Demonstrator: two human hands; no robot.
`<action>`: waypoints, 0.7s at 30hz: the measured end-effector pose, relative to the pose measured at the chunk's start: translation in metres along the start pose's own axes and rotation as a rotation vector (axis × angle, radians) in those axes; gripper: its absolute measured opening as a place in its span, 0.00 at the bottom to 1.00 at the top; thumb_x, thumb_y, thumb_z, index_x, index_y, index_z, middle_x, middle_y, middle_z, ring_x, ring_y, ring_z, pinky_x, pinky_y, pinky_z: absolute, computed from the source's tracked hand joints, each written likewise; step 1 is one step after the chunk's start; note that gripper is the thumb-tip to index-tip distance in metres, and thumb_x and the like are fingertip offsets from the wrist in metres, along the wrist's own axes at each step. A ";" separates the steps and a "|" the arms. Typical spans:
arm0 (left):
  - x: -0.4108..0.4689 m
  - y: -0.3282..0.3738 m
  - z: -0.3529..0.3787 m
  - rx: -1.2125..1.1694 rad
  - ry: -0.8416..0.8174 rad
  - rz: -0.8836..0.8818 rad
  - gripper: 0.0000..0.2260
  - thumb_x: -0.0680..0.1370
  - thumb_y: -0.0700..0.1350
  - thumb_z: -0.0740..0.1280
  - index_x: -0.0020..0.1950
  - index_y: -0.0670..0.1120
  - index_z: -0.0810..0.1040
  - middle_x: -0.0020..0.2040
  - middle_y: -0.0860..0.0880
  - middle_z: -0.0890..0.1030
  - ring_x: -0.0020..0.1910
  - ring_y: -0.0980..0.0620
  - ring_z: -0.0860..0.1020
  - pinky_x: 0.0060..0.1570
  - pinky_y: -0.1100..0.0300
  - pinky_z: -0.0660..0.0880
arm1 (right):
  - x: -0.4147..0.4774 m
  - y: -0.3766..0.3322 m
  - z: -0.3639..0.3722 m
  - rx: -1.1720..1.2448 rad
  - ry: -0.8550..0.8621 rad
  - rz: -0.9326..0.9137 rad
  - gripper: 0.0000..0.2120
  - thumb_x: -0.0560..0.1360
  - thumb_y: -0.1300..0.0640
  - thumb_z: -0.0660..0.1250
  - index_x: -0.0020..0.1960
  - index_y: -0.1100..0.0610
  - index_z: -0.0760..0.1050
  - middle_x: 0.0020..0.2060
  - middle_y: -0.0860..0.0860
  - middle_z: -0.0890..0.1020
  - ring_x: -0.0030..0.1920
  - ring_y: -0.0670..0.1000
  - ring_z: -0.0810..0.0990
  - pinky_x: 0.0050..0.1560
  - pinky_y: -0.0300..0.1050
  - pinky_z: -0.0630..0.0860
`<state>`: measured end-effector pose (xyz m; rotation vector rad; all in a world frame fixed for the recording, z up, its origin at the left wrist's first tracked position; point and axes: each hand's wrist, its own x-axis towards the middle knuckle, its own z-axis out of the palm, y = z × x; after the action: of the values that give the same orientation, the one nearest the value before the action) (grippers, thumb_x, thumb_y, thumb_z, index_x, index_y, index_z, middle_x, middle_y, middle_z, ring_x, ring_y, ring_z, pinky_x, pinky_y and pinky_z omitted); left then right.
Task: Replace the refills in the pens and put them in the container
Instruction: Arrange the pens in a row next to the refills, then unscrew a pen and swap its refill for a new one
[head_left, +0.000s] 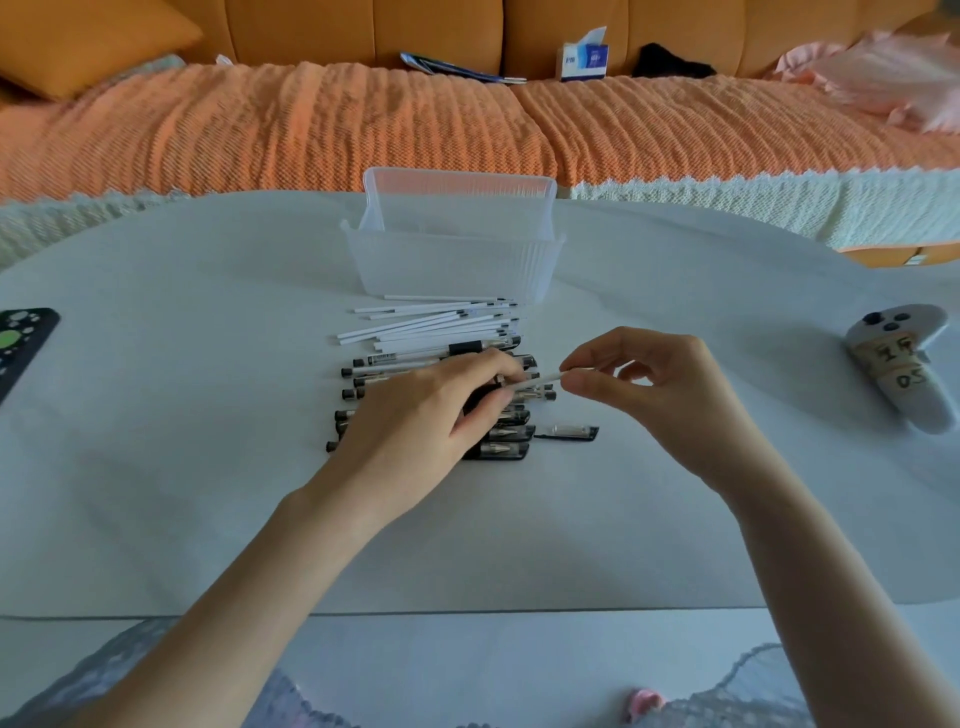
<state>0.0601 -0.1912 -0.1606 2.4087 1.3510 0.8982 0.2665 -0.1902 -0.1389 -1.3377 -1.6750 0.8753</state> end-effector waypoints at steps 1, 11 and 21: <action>0.000 0.000 0.000 0.010 -0.019 -0.002 0.06 0.78 0.53 0.59 0.53 0.58 0.73 0.40 0.61 0.78 0.33 0.56 0.75 0.32 0.57 0.74 | 0.000 0.001 -0.001 -0.006 0.001 0.004 0.02 0.69 0.58 0.73 0.39 0.53 0.82 0.36 0.46 0.83 0.39 0.49 0.77 0.40 0.39 0.71; 0.003 -0.010 -0.003 -0.082 -0.035 -0.103 0.08 0.78 0.55 0.53 0.53 0.58 0.69 0.33 0.57 0.74 0.32 0.57 0.72 0.36 0.57 0.72 | 0.004 0.026 -0.009 -0.340 0.087 0.091 0.03 0.68 0.53 0.73 0.37 0.47 0.80 0.35 0.43 0.80 0.34 0.41 0.70 0.37 0.37 0.66; 0.002 -0.001 0.005 -0.121 -0.074 -0.105 0.07 0.80 0.50 0.57 0.57 0.57 0.71 0.35 0.56 0.75 0.35 0.57 0.74 0.39 0.56 0.73 | 0.005 0.026 0.012 -0.420 -0.025 0.087 0.03 0.70 0.50 0.72 0.44 0.47 0.81 0.37 0.43 0.78 0.41 0.40 0.68 0.37 0.29 0.62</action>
<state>0.0633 -0.1887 -0.1645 2.2360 1.3428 0.8297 0.2660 -0.1805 -0.1669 -1.6940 -1.9017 0.6083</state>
